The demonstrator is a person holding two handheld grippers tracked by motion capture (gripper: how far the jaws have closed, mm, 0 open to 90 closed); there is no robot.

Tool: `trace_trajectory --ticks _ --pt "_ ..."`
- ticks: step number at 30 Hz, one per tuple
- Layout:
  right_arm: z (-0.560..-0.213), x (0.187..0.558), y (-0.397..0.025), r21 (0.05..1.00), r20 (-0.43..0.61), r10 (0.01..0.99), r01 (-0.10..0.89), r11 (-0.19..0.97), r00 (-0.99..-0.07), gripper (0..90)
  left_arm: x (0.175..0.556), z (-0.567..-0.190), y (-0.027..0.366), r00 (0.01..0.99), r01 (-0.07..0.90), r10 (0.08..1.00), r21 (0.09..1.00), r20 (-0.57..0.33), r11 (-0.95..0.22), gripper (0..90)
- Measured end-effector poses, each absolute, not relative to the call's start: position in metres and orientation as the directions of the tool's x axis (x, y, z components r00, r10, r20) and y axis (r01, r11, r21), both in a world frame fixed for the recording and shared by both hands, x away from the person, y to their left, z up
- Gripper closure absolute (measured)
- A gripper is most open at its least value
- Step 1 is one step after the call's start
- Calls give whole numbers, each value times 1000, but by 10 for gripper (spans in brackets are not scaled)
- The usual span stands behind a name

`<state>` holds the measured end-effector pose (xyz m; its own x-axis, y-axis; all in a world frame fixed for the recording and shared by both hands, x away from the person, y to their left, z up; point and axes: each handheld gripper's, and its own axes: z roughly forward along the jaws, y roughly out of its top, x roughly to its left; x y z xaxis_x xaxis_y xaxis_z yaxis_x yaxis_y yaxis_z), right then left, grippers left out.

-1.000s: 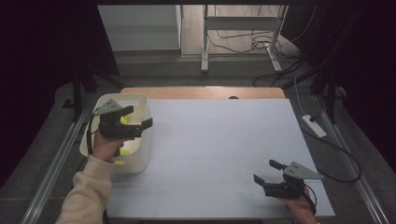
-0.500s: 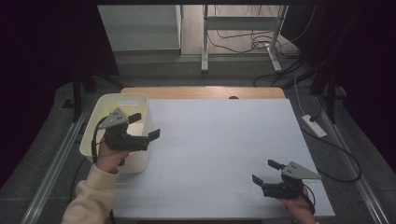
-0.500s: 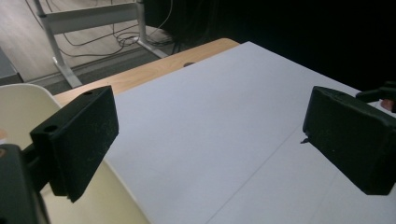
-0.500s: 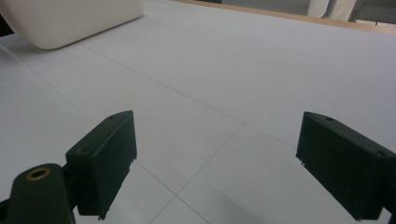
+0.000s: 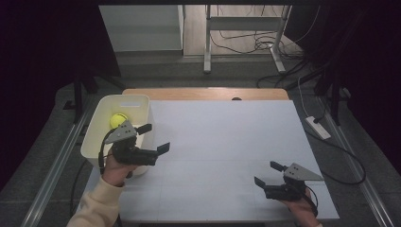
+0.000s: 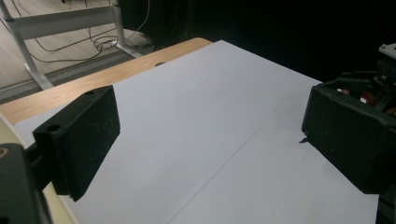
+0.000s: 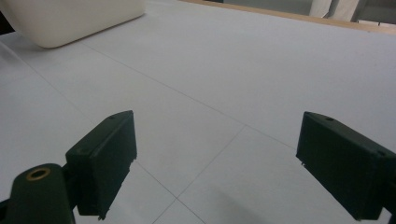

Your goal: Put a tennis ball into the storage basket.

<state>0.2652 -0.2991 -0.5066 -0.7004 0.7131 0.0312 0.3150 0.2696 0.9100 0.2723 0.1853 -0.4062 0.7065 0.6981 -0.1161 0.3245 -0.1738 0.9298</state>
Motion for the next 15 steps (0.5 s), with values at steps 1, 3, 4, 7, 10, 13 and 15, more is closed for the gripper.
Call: trace_trajectory --ticks 1,3,4,7,10,13,15 --pt "-507 265 -299 910 31 713 315 269 -700 124 271 -407 184 708 323 697 930 -116 -173 52" --pt "-506 265 -300 911 32 713 314 267 -700 124 268 -409 181 717 315 688 933 -112 -176 55" --pt "-506 265 -300 911 32 714 314 267 -700 124 266 -411 179 723 311 682 933 -109 -181 56" --pt "-506 265 -300 911 34 714 315 265 -699 124 262 -416 172 738 306 666 933 -109 -187 59" --pt "-507 265 -300 910 33 714 316 268 -700 124 258 -423 165 753 296 651 931 -92 -211 60" --pt "-507 265 -300 911 31 713 314 269 -700 124 252 -430 161 765 290 638 931 -87 -221 67" --pt "-507 265 -300 910 32 713 316 269 -700 124 249 -433 159 772 289 629 931 -90 -221 68"
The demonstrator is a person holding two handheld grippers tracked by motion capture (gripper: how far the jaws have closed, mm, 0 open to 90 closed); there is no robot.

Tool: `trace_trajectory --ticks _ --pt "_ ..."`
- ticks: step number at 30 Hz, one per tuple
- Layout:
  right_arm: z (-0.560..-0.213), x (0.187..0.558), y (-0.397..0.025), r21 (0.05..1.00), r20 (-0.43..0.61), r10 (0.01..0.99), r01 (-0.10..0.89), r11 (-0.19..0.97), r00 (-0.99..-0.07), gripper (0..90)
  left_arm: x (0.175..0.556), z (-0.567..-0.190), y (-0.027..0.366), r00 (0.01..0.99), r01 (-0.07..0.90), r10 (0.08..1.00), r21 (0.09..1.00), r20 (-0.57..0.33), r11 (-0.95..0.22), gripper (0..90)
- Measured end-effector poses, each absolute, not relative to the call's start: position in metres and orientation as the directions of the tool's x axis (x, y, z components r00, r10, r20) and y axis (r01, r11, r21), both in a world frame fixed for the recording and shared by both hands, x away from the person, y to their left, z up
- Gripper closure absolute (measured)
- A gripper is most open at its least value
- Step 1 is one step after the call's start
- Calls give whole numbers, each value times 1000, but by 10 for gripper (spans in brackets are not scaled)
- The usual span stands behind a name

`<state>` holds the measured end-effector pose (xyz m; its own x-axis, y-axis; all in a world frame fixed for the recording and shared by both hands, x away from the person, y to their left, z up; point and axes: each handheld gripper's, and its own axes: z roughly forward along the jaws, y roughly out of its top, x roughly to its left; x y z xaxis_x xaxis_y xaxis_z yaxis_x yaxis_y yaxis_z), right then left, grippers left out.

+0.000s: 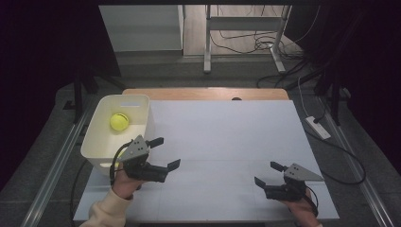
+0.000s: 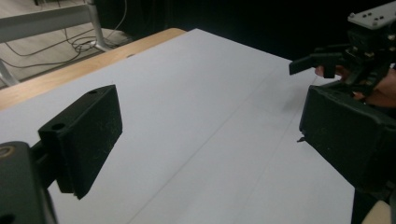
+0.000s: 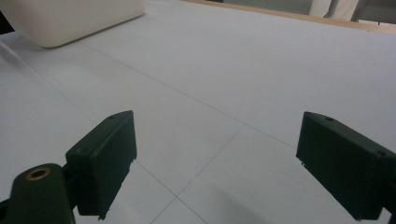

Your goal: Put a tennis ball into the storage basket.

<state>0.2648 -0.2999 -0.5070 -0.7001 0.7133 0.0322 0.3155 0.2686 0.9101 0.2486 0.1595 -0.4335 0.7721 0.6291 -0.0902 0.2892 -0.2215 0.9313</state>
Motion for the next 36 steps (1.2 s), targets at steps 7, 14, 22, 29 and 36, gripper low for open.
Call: trace_trajectory --ticks 7,14,22,29,36 --pt "-508 264 -299 909 34 711 318 269 -702 124 235 -444 158 786 269 614 935 -74 -232 75" --pt "-508 265 -299 909 32 711 317 272 -702 124 231 -461 160 783 302 613 925 -103 -230 76" --pt "-508 264 -299 909 30 712 316 273 -702 124 232 -489 165 766 361 627 901 -140 -240 77" --pt "-508 264 -299 908 27 710 315 278 -704 124 236 -503 171 749 395 644 885 -156 -245 82" --pt "-509 264 -300 905 27 707 318 282 -706 124 234 -513 179 746 404 647 878 -155 -256 83"
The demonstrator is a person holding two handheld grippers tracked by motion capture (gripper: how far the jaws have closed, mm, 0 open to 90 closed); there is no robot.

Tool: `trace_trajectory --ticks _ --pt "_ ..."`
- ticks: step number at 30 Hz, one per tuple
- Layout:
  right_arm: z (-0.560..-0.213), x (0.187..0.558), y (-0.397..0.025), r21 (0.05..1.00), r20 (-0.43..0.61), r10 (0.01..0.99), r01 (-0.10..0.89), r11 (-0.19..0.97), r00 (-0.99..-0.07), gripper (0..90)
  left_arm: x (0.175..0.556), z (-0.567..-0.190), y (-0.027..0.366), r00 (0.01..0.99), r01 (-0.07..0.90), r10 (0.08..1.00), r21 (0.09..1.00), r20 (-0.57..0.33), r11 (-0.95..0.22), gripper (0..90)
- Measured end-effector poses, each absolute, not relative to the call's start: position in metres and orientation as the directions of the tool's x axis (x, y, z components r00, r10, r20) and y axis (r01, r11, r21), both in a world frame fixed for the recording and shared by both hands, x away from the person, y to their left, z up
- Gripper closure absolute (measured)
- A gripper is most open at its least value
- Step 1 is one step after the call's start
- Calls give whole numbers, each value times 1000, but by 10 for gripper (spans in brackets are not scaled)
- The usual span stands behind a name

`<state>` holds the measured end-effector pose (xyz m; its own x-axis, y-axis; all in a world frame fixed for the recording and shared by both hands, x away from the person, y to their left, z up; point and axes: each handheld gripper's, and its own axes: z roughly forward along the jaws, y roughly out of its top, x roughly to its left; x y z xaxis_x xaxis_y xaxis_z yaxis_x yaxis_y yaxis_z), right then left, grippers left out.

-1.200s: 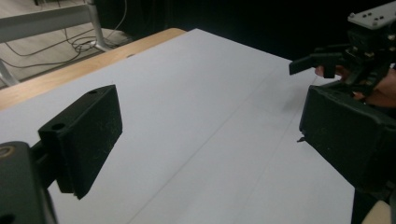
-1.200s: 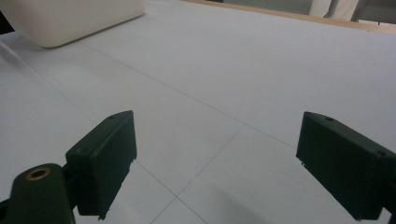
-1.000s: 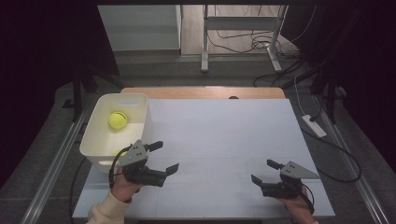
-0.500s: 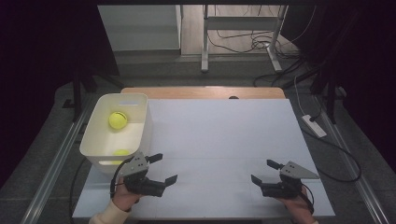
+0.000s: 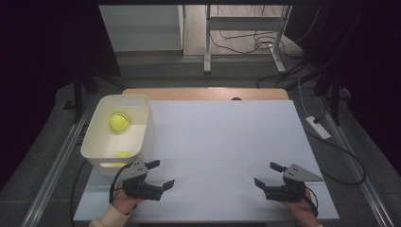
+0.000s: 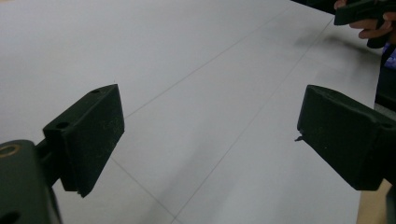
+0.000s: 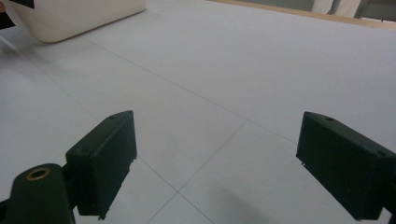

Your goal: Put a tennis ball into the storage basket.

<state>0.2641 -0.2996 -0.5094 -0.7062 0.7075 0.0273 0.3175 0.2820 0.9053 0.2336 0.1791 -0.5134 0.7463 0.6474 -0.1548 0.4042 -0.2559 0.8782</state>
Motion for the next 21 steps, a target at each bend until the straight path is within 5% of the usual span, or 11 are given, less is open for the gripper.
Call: trace_trajectory --ticks 21 --pt "-510 262 -300 905 30 695 314 286 -719 123 227 -520 175 765 383 633 873 -117 -302 82"
